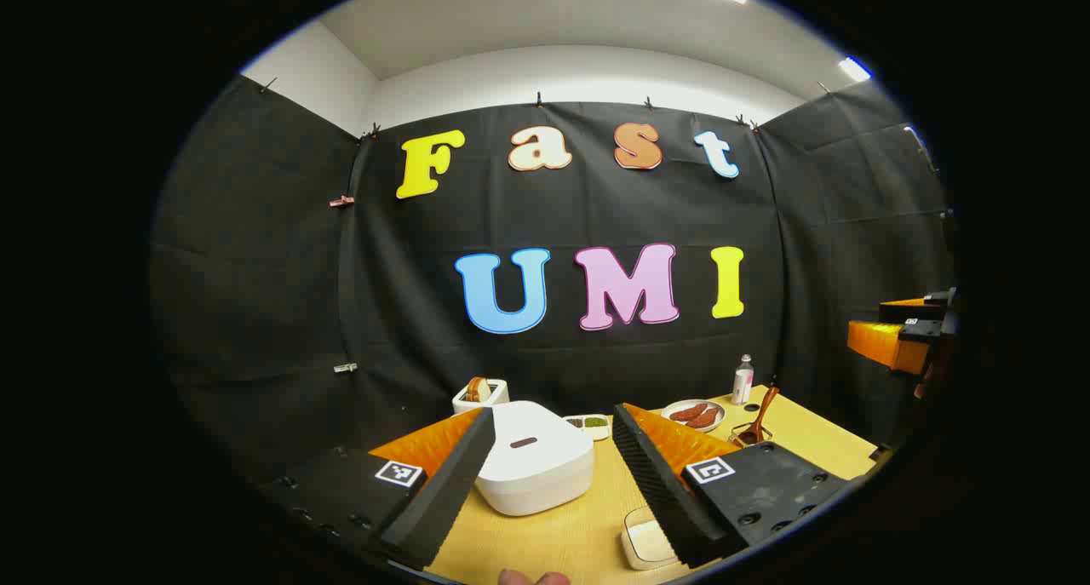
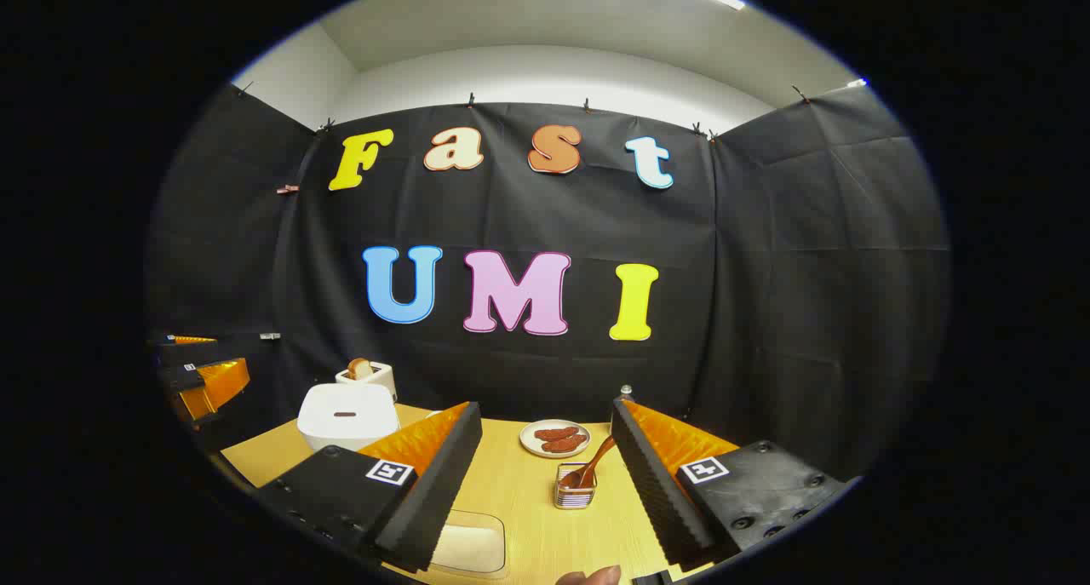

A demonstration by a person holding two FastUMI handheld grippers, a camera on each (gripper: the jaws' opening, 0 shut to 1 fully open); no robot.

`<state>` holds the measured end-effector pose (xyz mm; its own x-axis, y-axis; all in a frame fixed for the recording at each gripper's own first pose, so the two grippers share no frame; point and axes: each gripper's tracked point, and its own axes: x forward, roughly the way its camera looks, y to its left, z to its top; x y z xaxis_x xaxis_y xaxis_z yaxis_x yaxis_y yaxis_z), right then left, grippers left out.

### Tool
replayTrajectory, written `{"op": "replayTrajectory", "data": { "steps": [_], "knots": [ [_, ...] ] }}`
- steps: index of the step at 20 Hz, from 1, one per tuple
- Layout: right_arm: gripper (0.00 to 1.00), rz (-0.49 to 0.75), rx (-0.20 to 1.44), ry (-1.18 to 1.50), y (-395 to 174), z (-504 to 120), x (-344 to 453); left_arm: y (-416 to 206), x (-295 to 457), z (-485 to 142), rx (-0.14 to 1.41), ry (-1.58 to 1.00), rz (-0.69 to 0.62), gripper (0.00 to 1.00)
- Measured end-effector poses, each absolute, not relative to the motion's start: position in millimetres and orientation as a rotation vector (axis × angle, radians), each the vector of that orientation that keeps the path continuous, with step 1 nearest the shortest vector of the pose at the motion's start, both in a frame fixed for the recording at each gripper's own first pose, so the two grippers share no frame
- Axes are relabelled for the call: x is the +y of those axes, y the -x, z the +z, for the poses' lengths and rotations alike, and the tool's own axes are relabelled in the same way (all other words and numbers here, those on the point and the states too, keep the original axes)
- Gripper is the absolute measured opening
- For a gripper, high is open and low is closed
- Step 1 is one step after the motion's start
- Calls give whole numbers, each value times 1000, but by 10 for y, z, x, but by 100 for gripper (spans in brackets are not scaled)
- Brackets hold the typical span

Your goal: Close the left gripper, press the button to open the rice cooker; take a wooden spoon from the chopstick holder with the right hand, scoop a spoonful of rice and pour it into the rice cooker, then put the wooden spoon back into the chopstick holder.

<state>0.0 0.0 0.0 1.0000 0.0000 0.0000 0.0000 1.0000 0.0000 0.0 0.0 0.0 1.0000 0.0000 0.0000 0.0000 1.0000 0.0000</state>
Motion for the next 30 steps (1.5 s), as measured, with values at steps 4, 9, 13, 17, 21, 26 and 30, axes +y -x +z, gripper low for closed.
{"op": "replayTrajectory", "data": {
  "steps": [4, 9, 13, 17, 21, 26, 30],
  "knots": [
    [98, -13, 3, 0, -3, -20, -55, -28, 55, -1, 4, 9, 12, 96],
    [98, -17, 3, -16, -27, -26, -70, -45, 54, 51, -9, 13, 12, 96],
    [97, -20, 6, 0, -45, -41, -80, -69, 36, 85, -17, 8, 7, 96],
    [98, -23, 4, 0, -44, -39, -93, -82, 29, 71, -17, 8, 6, 96],
    [97, -25, 3, 3, -62, -45, -93, -93, 26, 72, -16, 9, 8, 96],
    [98, -33, 5, 17, -64, -54, -115, -174, 19, 45, -14, 18, -6, 96],
    [98, -46, 2, 29, -101, -51, -138, -290, 82, 116, -35, 45, -15, 56]
  ]
}}
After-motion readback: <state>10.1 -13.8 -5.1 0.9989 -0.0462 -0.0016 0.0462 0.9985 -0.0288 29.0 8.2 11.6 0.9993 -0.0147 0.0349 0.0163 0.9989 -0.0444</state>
